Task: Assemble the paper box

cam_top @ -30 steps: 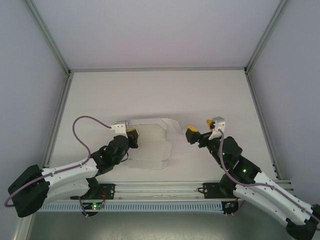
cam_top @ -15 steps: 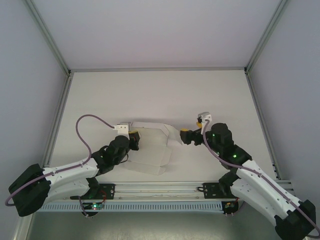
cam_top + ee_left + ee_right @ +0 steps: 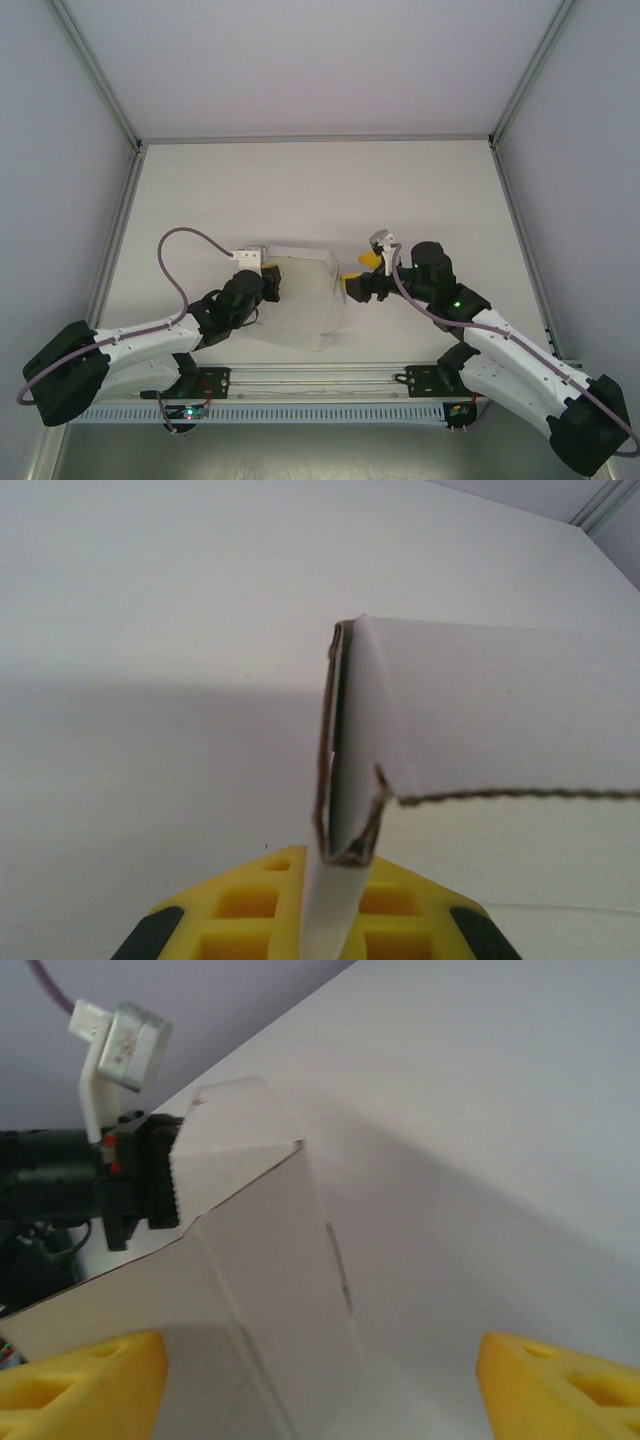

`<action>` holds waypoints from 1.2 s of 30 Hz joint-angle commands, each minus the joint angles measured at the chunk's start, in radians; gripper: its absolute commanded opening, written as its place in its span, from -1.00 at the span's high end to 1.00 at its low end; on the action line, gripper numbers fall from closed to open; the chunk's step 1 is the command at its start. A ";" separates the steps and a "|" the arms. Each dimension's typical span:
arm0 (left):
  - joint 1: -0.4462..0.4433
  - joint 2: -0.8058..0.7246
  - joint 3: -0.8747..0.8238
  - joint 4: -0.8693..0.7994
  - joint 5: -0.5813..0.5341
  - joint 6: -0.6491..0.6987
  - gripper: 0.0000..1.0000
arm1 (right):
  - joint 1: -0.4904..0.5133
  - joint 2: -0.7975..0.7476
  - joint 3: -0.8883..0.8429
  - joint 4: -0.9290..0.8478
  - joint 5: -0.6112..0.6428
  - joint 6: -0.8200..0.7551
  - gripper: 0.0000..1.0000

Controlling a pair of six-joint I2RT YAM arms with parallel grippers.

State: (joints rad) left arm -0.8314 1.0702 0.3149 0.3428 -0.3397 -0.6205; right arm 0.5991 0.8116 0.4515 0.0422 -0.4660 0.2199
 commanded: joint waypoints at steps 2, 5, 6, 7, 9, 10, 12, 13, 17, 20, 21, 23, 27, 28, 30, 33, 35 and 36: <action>-0.009 0.005 0.035 0.003 0.001 0.022 1.00 | 0.034 0.027 0.001 0.050 -0.053 -0.033 -0.55; -0.010 0.006 0.035 0.005 0.004 0.022 1.00 | 0.055 0.054 0.005 0.061 -0.051 -0.044 -0.56; -0.012 0.004 0.036 0.005 0.006 0.023 1.00 | 0.061 0.064 0.007 0.066 -0.047 -0.048 -0.56; -0.011 0.005 0.037 0.006 0.008 0.024 1.00 | 0.068 0.075 0.010 0.071 -0.040 -0.051 -0.57; -0.011 0.007 0.038 0.008 0.013 0.026 1.00 | 0.081 0.098 0.013 0.086 -0.028 -0.053 -0.59; -0.011 0.009 0.042 0.008 0.018 0.032 1.00 | 0.088 0.112 0.019 0.095 -0.018 -0.056 -0.62; -0.011 0.013 0.047 0.005 0.025 0.037 1.00 | 0.100 0.139 0.032 0.102 0.021 -0.057 -0.62; -0.011 0.016 0.052 0.001 0.028 0.043 1.00 | 0.105 0.151 0.046 0.100 0.046 -0.059 -0.62; -0.011 0.023 0.064 -0.006 0.035 0.046 1.00 | 0.124 0.191 0.077 0.102 0.121 -0.070 -0.54; -0.012 0.026 0.068 -0.013 0.038 0.044 1.00 | 0.151 0.204 0.090 0.094 0.231 -0.071 -0.38; -0.012 0.028 0.069 -0.014 0.037 0.042 1.00 | 0.162 0.209 0.096 0.086 0.276 -0.073 -0.35; -0.012 0.034 0.073 -0.016 0.043 0.043 1.00 | 0.186 0.220 0.103 0.073 0.364 -0.064 -0.28; -0.011 0.058 0.092 -0.021 0.042 0.039 1.00 | 0.236 0.263 0.118 0.070 0.533 -0.059 -0.07; -0.011 0.065 0.097 -0.021 0.041 0.037 1.00 | 0.245 0.273 0.122 0.072 0.571 -0.049 0.04; -0.012 0.077 0.108 -0.031 0.026 0.022 1.00 | 0.262 0.296 0.131 0.078 0.648 -0.032 0.34; -0.014 0.090 0.130 -0.072 -0.011 -0.003 1.00 | 0.279 0.333 0.153 0.053 0.811 0.007 0.79; -0.015 0.100 0.152 -0.120 -0.041 -0.014 1.00 | 0.279 0.364 0.172 0.017 0.941 0.047 0.92; -0.016 0.105 0.162 -0.149 -0.067 -0.030 1.00 | 0.279 0.380 0.177 0.005 1.005 0.062 0.97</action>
State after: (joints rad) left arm -0.8387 1.1687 0.4309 0.2718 -0.3267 -0.6144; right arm 0.8673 1.1664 0.5877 0.0906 0.2832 0.2176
